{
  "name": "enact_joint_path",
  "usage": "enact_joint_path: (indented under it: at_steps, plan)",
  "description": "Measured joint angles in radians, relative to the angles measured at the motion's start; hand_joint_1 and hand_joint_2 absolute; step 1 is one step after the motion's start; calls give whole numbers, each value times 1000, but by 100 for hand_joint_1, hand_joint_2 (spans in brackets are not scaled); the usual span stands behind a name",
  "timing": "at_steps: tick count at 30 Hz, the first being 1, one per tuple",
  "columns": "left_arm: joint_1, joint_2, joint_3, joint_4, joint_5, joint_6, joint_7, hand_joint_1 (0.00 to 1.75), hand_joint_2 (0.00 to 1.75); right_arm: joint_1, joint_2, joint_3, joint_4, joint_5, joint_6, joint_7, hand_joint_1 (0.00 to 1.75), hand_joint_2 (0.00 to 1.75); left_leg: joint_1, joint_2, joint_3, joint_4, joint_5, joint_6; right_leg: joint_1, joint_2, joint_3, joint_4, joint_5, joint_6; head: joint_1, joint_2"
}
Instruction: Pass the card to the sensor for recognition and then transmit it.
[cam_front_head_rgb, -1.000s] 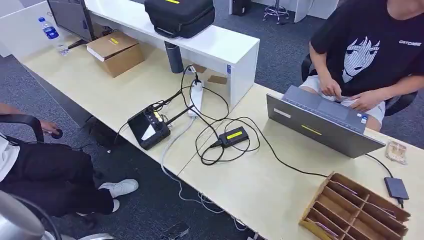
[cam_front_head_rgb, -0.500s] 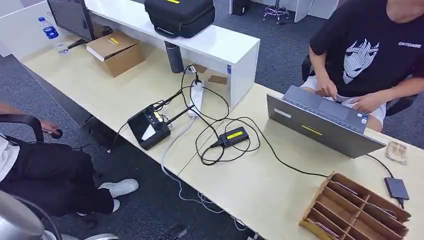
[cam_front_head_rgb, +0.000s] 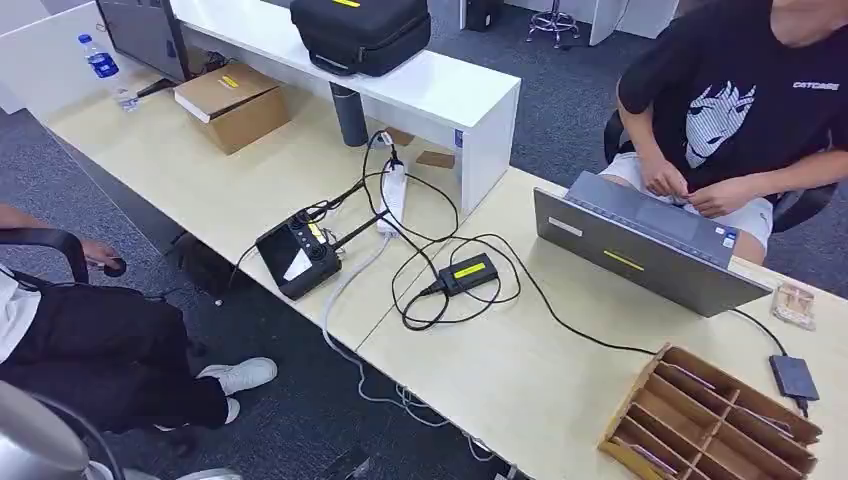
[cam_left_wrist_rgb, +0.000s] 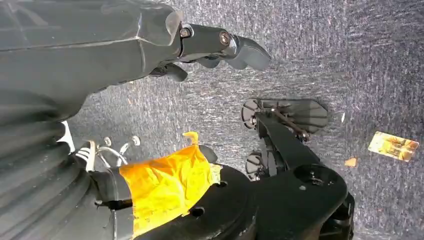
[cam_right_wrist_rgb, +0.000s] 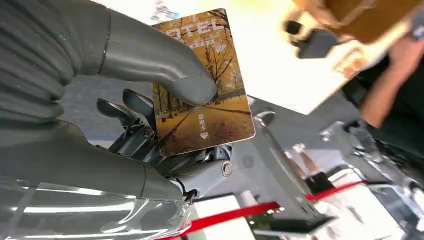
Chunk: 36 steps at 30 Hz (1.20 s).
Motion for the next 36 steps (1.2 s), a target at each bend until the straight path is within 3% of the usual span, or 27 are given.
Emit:
enact_joint_path:
  at_steps: [6,12,21,27,36]
  plan:
    - [-1,0,-27,2,34,0,0,0,175,6,0,-6,46,41,30,23,175,175,0,0,0,0,0,0,0,0,0,0,0,0,0,0]
    - [-4,1,-54,2,48,0,7,0,175,3,-9,19,99,151,53,103,175,175,0,0,0,0,0,0,0,0,0,0,0,0,0,0]
    - [-7,1,-74,2,58,0,12,0,175,-26,-21,70,134,192,49,126,175,175,0,1,1,0,0,0,0,0,1,0,0,0,0,0]
    - [-7,0,-90,2,79,2,12,0,175,-25,-25,87,124,211,0,133,175,175,0,1,1,0,0,0,0,0,1,0,0,0,0,0]
    - [-7,0,-108,2,103,2,3,0,175,-22,-34,93,-3,243,-93,86,175,175,0,1,1,0,0,0,0,0,1,0,0,0,0,0]
